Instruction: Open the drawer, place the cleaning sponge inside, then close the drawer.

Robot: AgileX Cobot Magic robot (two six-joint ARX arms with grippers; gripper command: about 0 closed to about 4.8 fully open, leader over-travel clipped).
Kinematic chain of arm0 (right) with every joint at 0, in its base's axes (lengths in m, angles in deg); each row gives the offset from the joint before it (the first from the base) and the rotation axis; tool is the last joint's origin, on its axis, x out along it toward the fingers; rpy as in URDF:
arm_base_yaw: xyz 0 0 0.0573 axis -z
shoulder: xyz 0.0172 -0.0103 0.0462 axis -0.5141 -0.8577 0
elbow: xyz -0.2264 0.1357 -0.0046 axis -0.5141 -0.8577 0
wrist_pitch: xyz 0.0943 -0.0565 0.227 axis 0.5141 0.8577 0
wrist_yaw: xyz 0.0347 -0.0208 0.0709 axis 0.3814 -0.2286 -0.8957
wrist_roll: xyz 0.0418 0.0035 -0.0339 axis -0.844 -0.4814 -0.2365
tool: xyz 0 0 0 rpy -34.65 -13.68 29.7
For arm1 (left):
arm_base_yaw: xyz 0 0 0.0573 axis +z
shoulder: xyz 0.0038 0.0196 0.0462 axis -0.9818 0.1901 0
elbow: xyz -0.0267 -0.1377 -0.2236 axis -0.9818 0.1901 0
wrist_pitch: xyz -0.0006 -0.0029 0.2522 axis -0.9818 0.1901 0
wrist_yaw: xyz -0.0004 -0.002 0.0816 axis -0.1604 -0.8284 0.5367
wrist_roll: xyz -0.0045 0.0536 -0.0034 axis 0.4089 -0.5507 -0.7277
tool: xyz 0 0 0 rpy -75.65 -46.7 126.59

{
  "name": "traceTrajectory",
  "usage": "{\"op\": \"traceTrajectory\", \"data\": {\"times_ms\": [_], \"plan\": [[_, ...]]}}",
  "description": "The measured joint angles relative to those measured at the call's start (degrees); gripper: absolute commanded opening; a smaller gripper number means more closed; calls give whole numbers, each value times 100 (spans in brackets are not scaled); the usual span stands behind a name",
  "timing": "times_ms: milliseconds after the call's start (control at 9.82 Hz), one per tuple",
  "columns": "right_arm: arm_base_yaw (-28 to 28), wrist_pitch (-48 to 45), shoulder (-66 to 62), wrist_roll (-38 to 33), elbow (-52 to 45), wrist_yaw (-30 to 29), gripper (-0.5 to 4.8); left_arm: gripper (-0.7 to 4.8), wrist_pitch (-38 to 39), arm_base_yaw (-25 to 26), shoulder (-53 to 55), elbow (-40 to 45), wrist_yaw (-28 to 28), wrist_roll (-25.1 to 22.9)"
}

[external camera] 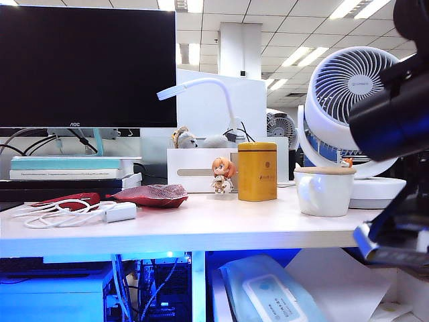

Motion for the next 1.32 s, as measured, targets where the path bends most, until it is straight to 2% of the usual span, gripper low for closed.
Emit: {"op": "traceTrajectory", "data": {"times_ms": [1324], "plan": [[2, -671, -256, -2, -2, 286, -6, -5, 0, 0, 0, 0, 0, 0]]}}
